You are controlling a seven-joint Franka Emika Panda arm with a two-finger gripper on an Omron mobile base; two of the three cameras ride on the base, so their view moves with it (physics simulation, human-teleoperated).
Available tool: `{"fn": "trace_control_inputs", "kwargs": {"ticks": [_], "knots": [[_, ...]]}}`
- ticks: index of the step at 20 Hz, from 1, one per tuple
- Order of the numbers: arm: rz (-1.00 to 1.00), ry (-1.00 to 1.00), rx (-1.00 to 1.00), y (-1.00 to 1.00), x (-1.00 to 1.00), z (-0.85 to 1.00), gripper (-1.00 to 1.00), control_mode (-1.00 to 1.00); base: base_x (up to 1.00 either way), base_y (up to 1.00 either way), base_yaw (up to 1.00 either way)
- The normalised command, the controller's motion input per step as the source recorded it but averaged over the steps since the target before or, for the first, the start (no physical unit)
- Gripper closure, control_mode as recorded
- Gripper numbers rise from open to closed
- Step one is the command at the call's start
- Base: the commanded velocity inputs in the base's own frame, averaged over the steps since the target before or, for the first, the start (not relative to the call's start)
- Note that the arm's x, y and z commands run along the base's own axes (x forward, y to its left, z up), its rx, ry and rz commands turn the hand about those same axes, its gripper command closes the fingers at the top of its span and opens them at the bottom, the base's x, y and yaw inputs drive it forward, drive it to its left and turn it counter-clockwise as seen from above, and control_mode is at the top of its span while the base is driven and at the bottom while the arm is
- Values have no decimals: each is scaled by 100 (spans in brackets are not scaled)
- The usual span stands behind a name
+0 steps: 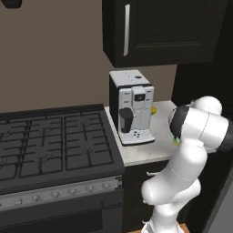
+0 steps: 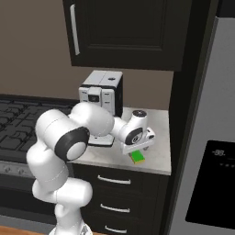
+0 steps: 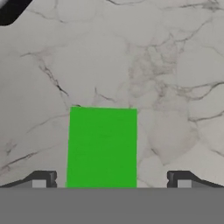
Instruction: Place the sponge inside the microwave to prepare for sanitizing.
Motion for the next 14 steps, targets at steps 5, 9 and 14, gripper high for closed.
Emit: {"fn": "trace_control_inputs", "kwargs": {"ticks": [5, 9, 14], "knots": [[0, 0, 0, 0, 0, -19, -100, -100, 0, 0, 0], [0, 0, 0, 0, 1, -8, -100, -100, 0, 0, 0], [0, 5, 0, 4, 3, -12, -100, -100, 0, 0, 0]]}}
